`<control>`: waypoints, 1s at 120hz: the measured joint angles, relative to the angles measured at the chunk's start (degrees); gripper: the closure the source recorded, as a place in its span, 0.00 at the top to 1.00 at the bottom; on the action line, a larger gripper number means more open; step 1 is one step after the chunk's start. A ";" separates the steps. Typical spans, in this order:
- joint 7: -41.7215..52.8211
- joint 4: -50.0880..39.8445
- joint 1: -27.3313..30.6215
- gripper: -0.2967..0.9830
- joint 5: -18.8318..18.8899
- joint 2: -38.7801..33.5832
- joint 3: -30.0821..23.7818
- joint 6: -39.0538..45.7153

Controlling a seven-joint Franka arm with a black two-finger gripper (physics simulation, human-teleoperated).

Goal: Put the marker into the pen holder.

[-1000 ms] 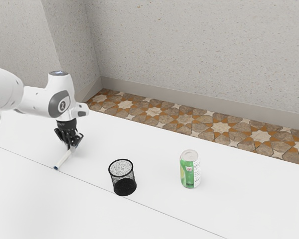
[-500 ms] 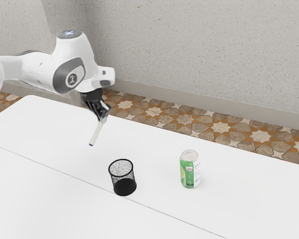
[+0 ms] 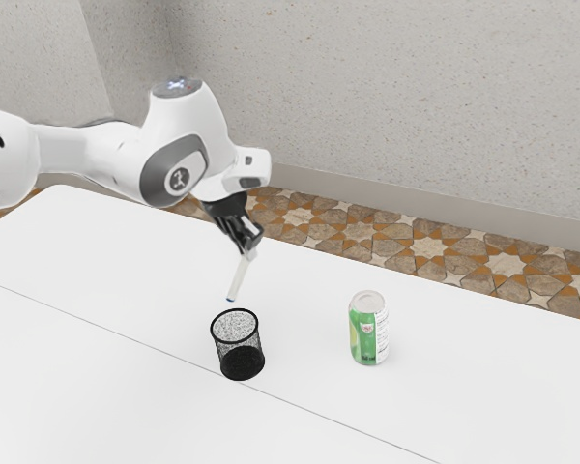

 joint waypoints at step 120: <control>2.89 17.99 0.25 0.69 -0.75 -2.77 2.54 -25.67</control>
